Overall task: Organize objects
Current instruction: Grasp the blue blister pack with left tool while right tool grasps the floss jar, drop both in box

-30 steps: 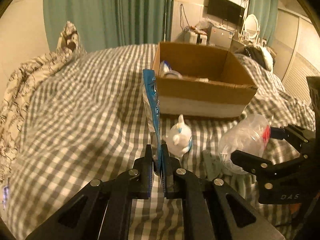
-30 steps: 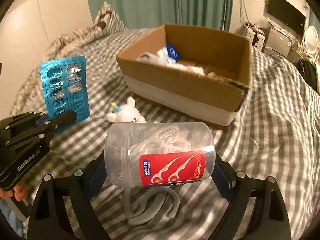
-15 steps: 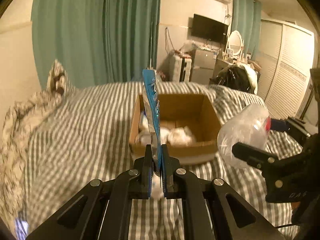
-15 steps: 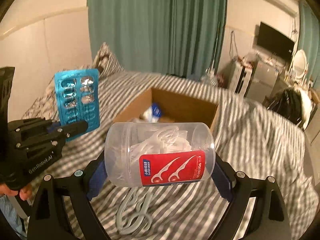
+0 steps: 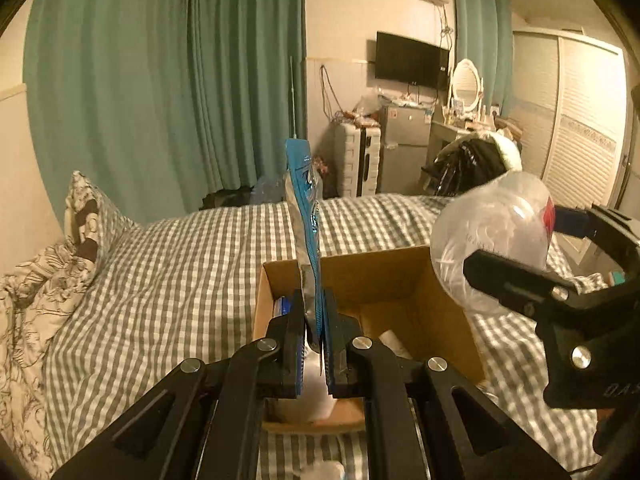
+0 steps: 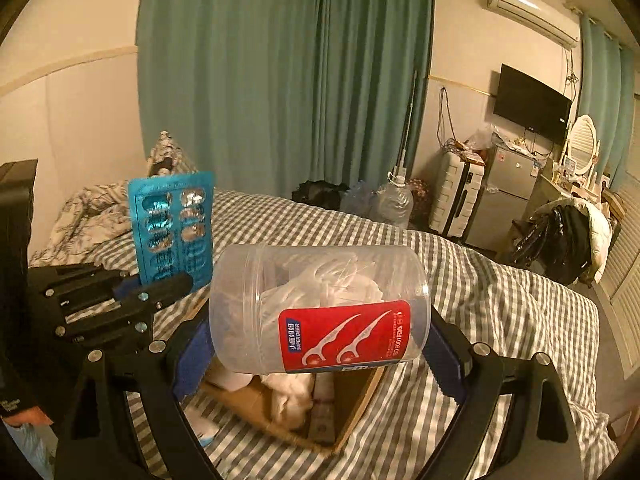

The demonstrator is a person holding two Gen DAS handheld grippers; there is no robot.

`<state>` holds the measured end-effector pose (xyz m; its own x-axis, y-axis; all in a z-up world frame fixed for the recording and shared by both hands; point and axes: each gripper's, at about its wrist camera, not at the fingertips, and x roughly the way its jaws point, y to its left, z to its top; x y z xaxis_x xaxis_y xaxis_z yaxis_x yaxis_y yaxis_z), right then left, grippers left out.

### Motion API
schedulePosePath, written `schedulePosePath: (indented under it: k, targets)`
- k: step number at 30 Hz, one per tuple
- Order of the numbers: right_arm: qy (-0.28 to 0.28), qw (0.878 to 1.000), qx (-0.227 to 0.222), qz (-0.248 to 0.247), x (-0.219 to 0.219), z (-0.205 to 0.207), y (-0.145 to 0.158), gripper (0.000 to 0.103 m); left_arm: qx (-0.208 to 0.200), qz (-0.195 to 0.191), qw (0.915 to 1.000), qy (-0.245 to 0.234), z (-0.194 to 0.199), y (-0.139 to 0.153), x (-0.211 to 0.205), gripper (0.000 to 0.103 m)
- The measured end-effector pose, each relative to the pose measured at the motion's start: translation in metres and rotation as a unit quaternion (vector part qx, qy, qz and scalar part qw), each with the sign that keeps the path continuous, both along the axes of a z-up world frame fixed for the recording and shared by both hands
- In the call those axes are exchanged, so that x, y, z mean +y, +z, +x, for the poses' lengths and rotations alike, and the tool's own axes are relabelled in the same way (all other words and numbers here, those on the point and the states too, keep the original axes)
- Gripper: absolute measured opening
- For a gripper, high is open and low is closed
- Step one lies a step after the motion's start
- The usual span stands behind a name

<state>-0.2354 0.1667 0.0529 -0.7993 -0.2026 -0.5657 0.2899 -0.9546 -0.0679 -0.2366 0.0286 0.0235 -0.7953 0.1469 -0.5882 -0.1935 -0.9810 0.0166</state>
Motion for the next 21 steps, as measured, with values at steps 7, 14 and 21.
schedulePosePath:
  k: [7,14,21]
  targets:
    - [-0.010,0.999,-0.040,0.002,0.002,-0.041,-0.049,0.091,-0.046,-0.002,0.9989,-0.006,-0.040,-0.047,-0.001,0.007]
    - [-0.023,0.998,-0.057,0.014,0.009,-0.048,-0.067,0.092,-0.076,0.002,0.9971,0.004,-0.046,-0.071,-0.002,0.011]
    - [-0.033,0.999,-0.004,-0.001,0.013,-0.015,-0.026,0.096,-0.041,-0.009,0.9987,0.027,-0.017,-0.045,-0.006,0.076]
